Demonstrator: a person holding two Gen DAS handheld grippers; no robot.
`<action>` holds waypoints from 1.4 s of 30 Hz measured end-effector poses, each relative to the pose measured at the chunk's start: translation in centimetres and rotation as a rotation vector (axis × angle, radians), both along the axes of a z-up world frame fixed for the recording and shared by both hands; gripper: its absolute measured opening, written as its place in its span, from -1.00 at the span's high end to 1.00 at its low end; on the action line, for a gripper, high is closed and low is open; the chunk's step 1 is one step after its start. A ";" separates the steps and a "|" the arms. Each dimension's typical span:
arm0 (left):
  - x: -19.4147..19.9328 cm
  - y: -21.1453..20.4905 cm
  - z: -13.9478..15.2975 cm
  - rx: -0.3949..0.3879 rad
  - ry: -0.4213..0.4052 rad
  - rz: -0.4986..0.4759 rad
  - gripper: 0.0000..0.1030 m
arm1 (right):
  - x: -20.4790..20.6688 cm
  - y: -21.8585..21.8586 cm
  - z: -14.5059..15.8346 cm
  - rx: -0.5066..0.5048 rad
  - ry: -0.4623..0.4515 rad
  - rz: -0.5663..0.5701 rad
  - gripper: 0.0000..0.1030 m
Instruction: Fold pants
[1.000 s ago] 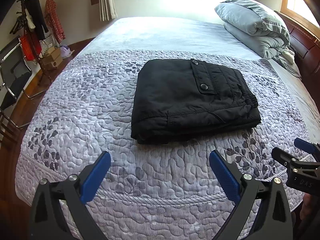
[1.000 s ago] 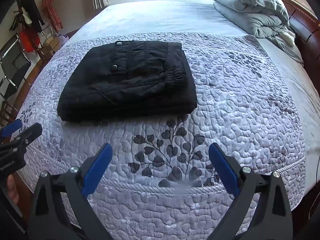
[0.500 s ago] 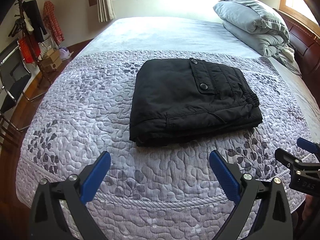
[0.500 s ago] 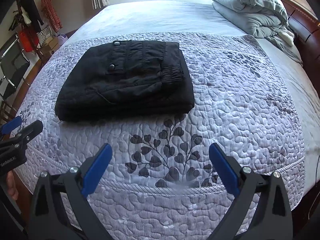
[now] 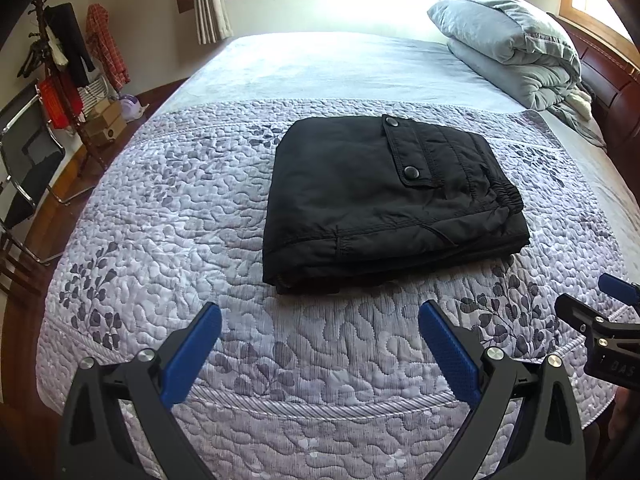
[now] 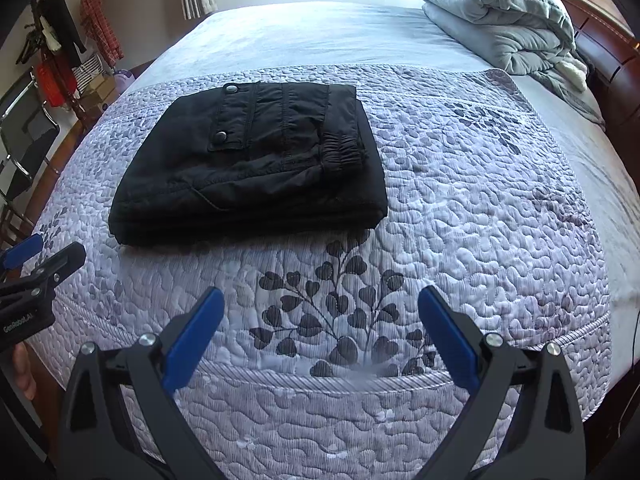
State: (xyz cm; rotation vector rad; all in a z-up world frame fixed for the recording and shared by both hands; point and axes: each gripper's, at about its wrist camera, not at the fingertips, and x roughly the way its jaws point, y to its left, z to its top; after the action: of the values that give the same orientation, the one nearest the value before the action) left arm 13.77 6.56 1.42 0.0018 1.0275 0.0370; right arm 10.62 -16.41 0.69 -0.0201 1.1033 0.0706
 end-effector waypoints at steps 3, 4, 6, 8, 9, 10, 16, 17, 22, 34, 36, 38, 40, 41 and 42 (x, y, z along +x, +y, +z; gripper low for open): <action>0.1 0.0 0.0 -0.001 0.000 -0.001 -0.93 | 0.0 0.0 0.0 0.000 0.000 -0.001 -0.89; 0.0 0.0 0.0 -0.001 -0.001 -0.002 -0.93 | 0.0 0.0 0.0 -0.001 0.000 0.000 -0.89; 0.1 0.0 0.0 0.000 -0.001 -0.001 -0.93 | 0.0 0.0 0.1 -0.002 -0.002 0.002 -0.89; 0.1 0.0 0.0 -0.004 0.000 -0.003 -0.93 | 0.0 0.0 0.1 -0.003 -0.002 0.003 -0.89; 0.1 0.1 0.0 -0.003 0.002 -0.002 -0.93 | 0.0 0.0 0.1 -0.002 -0.002 0.003 -0.89; 0.1 0.1 0.0 -0.003 0.003 -0.002 -0.93 | 0.1 0.0 0.0 -0.001 0.000 0.002 -0.89; 0.2 0.1 0.0 -0.001 0.005 -0.004 -0.93 | 0.1 0.0 0.0 0.000 0.001 0.002 -0.89; 0.2 0.1 0.0 0.000 0.004 -0.005 -0.93 | 0.1 0.0 0.0 0.000 0.002 0.001 -0.89; 0.2 0.1 -0.1 0.000 0.007 -0.004 -0.93 | 0.1 -0.1 -0.2 0.001 0.001 0.000 -0.89; 0.3 0.0 -0.2 0.004 0.011 -0.006 -0.93 | 0.1 -0.2 -0.4 0.003 0.007 -0.004 -0.89; 0.3 0.0 -0.2 0.003 0.010 -0.006 -0.93 | 0.1 -0.3 -0.4 0.002 0.006 -0.005 -0.89; 0.4 0.0 -0.2 0.003 0.012 -0.006 -0.93 | 0.1 -0.3 -0.4 0.002 0.007 -0.006 -0.89; 0.4 0.0 -0.2 0.000 0.012 -0.007 -0.93 | 0.1 -0.3 -0.3 0.002 0.007 -0.005 -0.89; 0.4 0.0 -0.2 -0.005 0.012 -0.009 -0.93 | 0.1 -0.3 -0.4 0.001 0.007 -0.006 -0.89; 0.4 0.0 -0.3 -0.009 0.013 -0.010 -0.93 | 0.1 -0.3 -0.4 0.001 0.008 -0.006 -0.89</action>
State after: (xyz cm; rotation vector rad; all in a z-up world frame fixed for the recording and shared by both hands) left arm 14.19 6.59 1.16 -0.0006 1.0402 0.0230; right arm 10.76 -16.68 0.34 -0.0161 1.1114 0.0660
